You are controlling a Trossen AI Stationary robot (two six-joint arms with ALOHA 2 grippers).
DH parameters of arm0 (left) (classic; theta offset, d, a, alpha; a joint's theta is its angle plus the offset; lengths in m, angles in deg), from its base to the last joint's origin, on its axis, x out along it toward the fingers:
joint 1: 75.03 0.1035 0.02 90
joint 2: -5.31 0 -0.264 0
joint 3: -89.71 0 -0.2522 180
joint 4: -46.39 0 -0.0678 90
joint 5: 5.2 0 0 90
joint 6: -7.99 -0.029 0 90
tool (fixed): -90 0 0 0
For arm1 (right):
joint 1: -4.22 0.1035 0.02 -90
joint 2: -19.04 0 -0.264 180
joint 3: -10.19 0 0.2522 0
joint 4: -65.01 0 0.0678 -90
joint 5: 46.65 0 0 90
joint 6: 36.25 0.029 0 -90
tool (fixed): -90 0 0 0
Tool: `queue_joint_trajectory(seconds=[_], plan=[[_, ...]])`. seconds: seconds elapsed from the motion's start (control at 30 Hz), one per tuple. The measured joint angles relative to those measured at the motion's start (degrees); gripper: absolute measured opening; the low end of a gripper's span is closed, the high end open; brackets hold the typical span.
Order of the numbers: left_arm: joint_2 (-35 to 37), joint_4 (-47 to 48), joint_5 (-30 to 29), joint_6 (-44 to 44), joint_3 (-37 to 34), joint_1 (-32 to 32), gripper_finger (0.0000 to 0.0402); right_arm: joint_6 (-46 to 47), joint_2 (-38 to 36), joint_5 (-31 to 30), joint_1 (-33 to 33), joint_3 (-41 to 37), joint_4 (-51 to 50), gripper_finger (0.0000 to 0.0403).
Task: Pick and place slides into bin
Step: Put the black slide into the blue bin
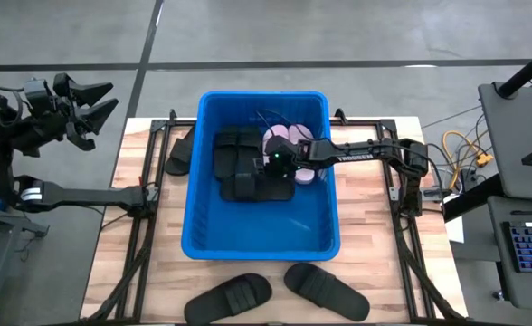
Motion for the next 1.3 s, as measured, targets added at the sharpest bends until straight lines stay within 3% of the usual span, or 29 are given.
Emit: queue_joint_trajectory(seconds=[0.5,0.77,0.93,1.13,1.3], plan=[[0.00,0.02,0.00,-0.02,0.00,0.02,0.0225,0.29,0.05,-0.64,0.16,-0.06,0.16,0.0196],[-0.06,0.00,0.00,0.00,0.00,0.01,0.0225,0.91,3.55,-0.45,0.87,-0.15,8.80,0.0196],[-0.11,0.00,0.00,0.00,0.00,0.02,0.0225,-0.31,3.78,-0.74,0.79,-0.15,8.56,0.0189],[-0.13,0.00,0.00,0.00,0.00,0.02,0.0225,-0.70,3.86,-1.44,0.81,-0.15,7.66,0.0172],[-0.13,0.01,0.00,-0.02,0.00,0.02,0.0225,1.64,4.74,-1.42,0.83,-0.15,6.86,0.0129]])
